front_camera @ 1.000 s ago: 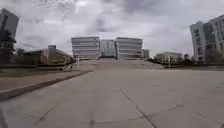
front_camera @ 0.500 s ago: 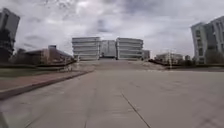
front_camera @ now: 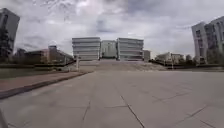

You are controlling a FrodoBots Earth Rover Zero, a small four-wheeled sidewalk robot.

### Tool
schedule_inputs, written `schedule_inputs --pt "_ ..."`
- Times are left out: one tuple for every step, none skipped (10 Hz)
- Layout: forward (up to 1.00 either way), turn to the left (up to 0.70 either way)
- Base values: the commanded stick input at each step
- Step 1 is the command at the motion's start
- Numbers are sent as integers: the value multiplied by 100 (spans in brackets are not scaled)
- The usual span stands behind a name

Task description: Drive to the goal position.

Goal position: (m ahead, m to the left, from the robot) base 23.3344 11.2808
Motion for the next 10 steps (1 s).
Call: schedule_inputs --pt "100 0" --pt "100 0" --pt "100 0" --pt "100 0" --pt "100 0" --pt "100 0" --pt "100 0" --pt "100 -6" --pt "100 -32" --pt "100 -40"
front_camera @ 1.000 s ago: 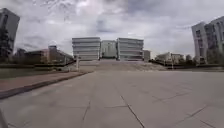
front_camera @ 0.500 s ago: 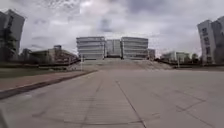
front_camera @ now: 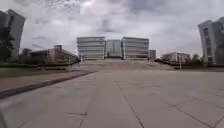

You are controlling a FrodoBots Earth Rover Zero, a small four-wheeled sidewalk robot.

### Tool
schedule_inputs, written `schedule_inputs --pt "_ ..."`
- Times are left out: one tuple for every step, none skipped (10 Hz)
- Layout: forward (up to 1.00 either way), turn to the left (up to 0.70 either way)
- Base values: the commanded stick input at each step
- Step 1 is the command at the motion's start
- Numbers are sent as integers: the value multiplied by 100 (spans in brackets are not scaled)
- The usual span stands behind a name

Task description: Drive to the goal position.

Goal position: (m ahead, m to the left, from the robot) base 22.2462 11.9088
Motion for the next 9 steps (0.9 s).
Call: schedule_inputs --pt "100 -40" --pt "100 0" --pt "100 0" --pt "100 0" --pt "100 0" --pt "100 0" --pt "100 0" --pt "100 0" --pt "100 0"
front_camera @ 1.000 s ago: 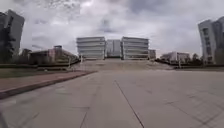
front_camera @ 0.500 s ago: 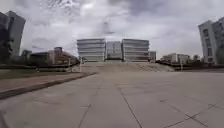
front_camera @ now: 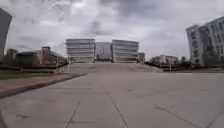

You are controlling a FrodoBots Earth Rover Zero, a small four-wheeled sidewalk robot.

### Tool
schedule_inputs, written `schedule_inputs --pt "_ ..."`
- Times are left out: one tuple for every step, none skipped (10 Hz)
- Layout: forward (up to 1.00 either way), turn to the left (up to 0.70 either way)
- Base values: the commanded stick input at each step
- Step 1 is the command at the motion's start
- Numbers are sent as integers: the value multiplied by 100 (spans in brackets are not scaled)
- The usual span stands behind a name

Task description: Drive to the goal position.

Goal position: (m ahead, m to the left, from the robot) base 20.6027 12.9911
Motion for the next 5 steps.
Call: schedule_inputs --pt "100 0" --pt "100 0" --pt "100 0" --pt "100 0" --pt "100 0"
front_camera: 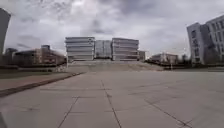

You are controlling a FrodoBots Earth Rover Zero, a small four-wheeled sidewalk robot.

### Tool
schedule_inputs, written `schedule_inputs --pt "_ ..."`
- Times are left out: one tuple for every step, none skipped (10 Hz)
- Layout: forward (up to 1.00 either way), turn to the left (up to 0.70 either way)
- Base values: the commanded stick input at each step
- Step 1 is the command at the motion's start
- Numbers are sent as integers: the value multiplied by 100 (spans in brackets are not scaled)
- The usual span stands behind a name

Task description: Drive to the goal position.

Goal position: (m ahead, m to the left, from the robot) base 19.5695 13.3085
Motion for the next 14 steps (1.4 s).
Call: schedule_inputs --pt "100 0" --pt "100 0" --pt "100 0" --pt "100 0" --pt "100 0" --pt "100 0" --pt "100 0" --pt "100 0" --pt "100 0" --pt "100 0" --pt "100 0" --pt "100 0" --pt "100 0" --pt "100 0"
